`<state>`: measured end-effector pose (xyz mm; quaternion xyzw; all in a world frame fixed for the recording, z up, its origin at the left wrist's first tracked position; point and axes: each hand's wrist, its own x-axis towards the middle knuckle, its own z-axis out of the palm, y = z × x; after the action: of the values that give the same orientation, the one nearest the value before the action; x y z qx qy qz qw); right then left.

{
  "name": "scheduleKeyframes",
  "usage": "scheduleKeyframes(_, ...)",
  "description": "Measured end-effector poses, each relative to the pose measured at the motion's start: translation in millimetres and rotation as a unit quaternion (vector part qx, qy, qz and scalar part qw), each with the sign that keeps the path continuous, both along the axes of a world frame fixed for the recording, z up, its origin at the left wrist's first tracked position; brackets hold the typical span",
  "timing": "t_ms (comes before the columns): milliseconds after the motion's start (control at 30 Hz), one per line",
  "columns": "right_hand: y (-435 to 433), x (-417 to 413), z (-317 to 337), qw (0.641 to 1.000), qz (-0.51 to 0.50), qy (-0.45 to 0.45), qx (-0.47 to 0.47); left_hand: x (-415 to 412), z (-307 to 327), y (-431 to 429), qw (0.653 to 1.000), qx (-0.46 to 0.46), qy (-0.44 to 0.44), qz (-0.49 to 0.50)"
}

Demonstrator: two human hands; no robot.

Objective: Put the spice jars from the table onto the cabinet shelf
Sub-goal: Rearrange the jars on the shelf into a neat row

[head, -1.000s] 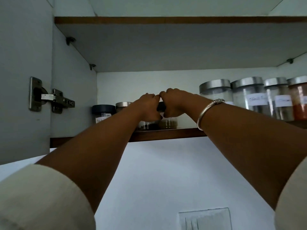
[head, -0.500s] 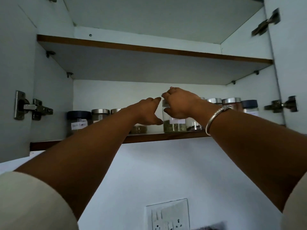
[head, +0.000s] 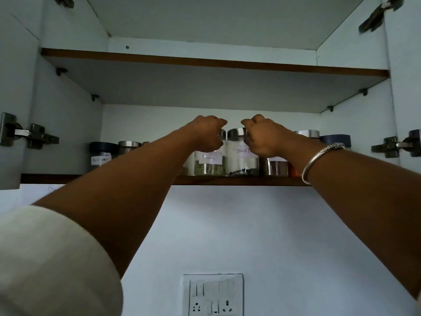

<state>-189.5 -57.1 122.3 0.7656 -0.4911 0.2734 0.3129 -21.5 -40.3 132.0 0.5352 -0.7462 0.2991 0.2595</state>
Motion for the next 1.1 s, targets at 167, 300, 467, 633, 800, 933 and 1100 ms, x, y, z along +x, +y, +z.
scheduleKeyframes(167,-9,-2,2,0.999,0.025,0.007,-0.024,-12,-2,-4,0.999,-0.028,0.01,0.034)
scheduleKeyframes(300,-8,3,18,0.999,0.017,0.038,-0.015,-10,10,-6,0.999,-0.008,0.047,0.015)
scheduleKeyframes(467,-11,17,24,0.997,-0.027,0.079,-0.003,-6,14,-25,0.999,0.014,0.043,0.03)
scheduleKeyframes(633,-26,31,15,0.994,-0.069,0.087,-0.008,3,16,-43,0.997,0.033,0.067,0.022)
scheduleKeyframes(800,-47,43,19,0.993,-0.076,0.088,0.009,9,19,-64,0.996,0.061,0.068,0.024)
scheduleKeyframes(933,-63,51,18,0.991,-0.087,0.099,0.016,13,19,-84,0.996,0.068,0.054,0.032)
scheduleKeyframes(1100,-81,58,21,0.99,-0.088,0.101,0.049,17,20,-109,0.995,0.082,0.016,0.048)
